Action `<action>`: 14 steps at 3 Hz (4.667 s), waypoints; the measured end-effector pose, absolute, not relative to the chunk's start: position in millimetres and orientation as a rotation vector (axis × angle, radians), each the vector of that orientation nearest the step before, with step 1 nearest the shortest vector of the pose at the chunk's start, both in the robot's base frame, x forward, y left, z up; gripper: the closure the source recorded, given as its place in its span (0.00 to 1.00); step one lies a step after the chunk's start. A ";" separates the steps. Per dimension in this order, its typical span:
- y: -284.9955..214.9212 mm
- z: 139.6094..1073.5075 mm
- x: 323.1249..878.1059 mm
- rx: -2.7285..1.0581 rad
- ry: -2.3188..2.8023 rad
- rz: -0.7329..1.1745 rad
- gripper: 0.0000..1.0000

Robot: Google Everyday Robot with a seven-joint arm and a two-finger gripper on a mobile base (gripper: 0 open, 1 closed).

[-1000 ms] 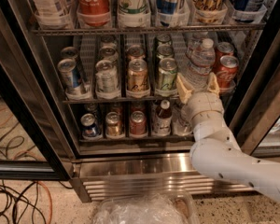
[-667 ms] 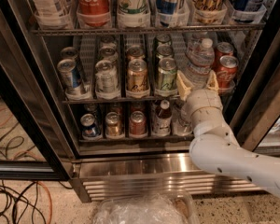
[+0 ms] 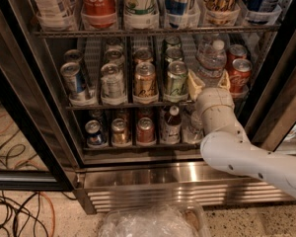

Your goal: Pick water bottle from middle shelf of fridge

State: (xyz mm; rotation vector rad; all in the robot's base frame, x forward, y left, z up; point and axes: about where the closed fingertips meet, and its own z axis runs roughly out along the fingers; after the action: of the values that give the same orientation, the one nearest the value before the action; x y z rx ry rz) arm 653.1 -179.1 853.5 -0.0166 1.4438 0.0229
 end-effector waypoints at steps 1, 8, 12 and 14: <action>-180.0 853.0 661.9 -0.012 1.449 0.026 0.44; -184.8 858.3 656.6 0.061 1.384 0.011 1.00; -200.2 891.2 651.8 -0.019 1.345 -0.020 1.00; -203.3 903.4 636.5 -0.083 1.366 -0.016 1.00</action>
Offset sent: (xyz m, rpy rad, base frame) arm 0.0079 -0.0008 -0.0005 0.0043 0.0047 -0.0003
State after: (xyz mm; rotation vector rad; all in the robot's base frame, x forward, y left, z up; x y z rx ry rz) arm 636.5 -203.3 903.4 -0.0827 1.3663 -0.0160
